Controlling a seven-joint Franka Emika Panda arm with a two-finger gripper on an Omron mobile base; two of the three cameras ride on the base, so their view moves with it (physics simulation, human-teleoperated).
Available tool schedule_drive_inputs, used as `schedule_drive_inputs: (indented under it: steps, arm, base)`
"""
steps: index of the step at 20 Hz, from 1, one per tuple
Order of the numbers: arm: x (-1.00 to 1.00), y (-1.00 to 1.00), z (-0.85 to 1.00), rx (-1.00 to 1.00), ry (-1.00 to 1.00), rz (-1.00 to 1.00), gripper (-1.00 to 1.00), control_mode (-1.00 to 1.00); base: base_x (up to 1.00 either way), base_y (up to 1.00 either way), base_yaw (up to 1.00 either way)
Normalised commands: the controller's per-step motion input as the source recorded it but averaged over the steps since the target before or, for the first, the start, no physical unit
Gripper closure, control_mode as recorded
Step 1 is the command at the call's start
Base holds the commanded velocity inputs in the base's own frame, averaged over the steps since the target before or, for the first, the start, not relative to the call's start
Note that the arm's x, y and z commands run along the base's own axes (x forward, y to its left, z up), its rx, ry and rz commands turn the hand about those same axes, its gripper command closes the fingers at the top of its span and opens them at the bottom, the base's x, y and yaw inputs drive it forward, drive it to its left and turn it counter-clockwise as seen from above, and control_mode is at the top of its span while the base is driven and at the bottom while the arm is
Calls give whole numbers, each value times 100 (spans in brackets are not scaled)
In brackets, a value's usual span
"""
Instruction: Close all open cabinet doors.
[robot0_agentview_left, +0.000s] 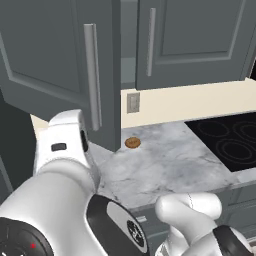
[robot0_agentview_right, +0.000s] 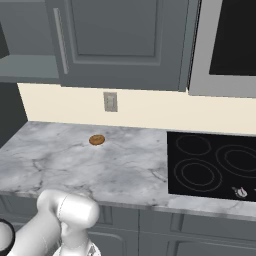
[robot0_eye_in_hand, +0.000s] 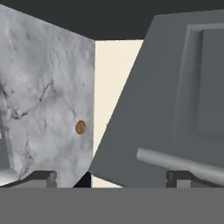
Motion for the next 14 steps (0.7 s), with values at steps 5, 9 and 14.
schedule_drive_inputs:
  steps: [5, 9, 14]
  arm:
    - [72, 0, -23, -11, -1, 19, -100, -100]
    - [36, -2, -1, -10, -10, 28, -100, -100]
    - [26, 0, 0, -10, -11, 30, -100, -100]
  base:
    - [0, 0, 0]
    - [0, 0, 0]
    - [0, 0, 0]
